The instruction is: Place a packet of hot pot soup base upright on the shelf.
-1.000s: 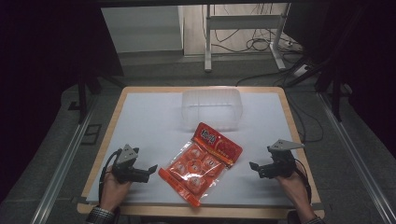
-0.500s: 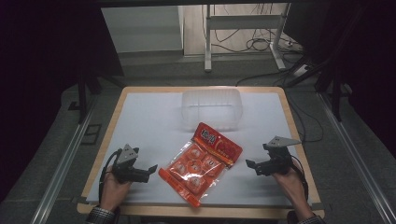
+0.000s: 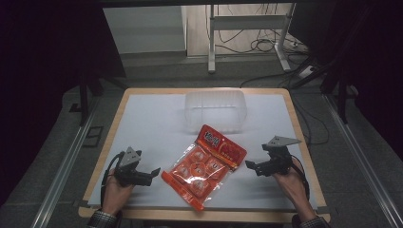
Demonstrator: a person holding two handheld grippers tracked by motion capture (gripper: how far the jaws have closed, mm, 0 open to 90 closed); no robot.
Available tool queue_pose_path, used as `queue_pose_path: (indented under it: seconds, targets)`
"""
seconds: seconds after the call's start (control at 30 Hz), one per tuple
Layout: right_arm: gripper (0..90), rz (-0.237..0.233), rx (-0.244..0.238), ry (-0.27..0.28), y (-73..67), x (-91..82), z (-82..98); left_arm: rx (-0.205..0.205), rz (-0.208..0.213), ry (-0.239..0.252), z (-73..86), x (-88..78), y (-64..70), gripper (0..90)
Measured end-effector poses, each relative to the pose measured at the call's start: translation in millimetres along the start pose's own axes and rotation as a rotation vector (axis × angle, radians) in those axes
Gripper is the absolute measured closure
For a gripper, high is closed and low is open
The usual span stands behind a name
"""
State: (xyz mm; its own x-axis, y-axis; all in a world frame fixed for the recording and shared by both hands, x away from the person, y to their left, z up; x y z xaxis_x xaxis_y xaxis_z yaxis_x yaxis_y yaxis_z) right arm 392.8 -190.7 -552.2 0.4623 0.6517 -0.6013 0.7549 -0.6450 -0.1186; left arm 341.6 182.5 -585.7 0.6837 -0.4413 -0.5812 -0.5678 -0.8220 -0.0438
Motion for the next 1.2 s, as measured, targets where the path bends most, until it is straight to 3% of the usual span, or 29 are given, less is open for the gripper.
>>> queue_pose_path:
  seconds: [0.8,1.2]
  targets:
    - [0.6,-0.053,0.001,-0.035,-7.7,33.8,-19.5,0.007,0.000,-0.008,0.8,0.9,0.8,0.4]
    - [11.2,-0.091,-0.027,-0.085,-6.2,51.4,-26.9,0.009,0.002,-0.016,1.9,2.0,1.7,0.4]
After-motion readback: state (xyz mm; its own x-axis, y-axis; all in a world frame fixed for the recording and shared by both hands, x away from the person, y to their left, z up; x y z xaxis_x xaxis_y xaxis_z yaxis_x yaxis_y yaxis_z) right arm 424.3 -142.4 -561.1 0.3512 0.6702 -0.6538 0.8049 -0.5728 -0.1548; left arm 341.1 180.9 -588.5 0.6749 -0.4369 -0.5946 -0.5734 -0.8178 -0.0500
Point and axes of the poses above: each handheld gripper's, and its own axes: x roughly forward along the jaws, z roughly out of its underside, y roughly to its right, the point moved 10 cm from there along x, roughly forward along the jaws, and after that the axes turned 3 degrees about -z, right-handed, at the moved point
